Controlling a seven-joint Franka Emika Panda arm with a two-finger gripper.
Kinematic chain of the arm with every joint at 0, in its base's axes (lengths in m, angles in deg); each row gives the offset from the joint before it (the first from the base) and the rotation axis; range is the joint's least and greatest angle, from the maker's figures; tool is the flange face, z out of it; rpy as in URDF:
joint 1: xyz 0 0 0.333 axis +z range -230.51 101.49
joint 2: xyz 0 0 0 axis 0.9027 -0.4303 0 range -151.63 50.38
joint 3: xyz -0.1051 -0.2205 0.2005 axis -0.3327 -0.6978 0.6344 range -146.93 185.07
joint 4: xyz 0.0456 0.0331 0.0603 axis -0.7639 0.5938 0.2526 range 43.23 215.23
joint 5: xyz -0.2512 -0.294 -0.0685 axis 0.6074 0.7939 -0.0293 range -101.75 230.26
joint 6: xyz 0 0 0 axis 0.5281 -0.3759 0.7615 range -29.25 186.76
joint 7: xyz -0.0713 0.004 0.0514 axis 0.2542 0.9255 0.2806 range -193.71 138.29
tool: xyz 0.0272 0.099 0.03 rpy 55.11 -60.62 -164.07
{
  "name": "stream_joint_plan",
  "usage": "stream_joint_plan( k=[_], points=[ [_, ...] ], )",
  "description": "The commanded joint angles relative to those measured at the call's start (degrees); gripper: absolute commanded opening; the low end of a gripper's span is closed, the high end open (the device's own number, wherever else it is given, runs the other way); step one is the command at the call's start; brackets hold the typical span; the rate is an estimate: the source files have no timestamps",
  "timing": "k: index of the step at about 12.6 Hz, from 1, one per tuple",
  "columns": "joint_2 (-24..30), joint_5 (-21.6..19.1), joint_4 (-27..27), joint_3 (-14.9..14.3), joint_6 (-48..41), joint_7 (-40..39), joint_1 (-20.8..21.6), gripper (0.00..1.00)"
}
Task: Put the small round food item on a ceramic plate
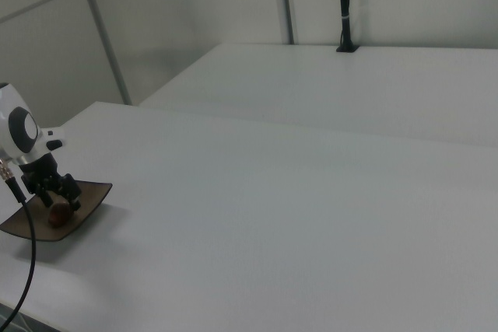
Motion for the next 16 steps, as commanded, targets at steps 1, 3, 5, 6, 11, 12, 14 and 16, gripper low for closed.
stream_joint_plan(
  k=[1, 3, 5, 6, 11, 12, 14, 16],
  points=[
    [3.2, 0.5, -4.4, -0.2, -7.5, 1.0, -1.5, 1.0],
    [5.7, 0.1, -8.5, -0.3, -13.9, 0.9, -3.5, 1.0],
    [7.2, -1.7, -12.5, -0.4, -18.4, 0.5, -6.5, 1.0],
    [7.7, -3.5, -14.3, -0.6, -19.7, -0.1, -7.9, 1.0],
    [14.8, -9.4, -21.2, -9.7, -32.8, -4.5, -11.0, 1.0],
    [16.0, -10.8, -21.2, -11.7, -34.0, -8.2, -11.7, 1.0],
    [17.0, -12.6, -21.1, -13.5, -36.3, -13.9, -14.6, 1.0],
    [18.7, -14.3, -19.5, -13.9, -36.3, -20.1, -17.1, 1.0]
  ],
)
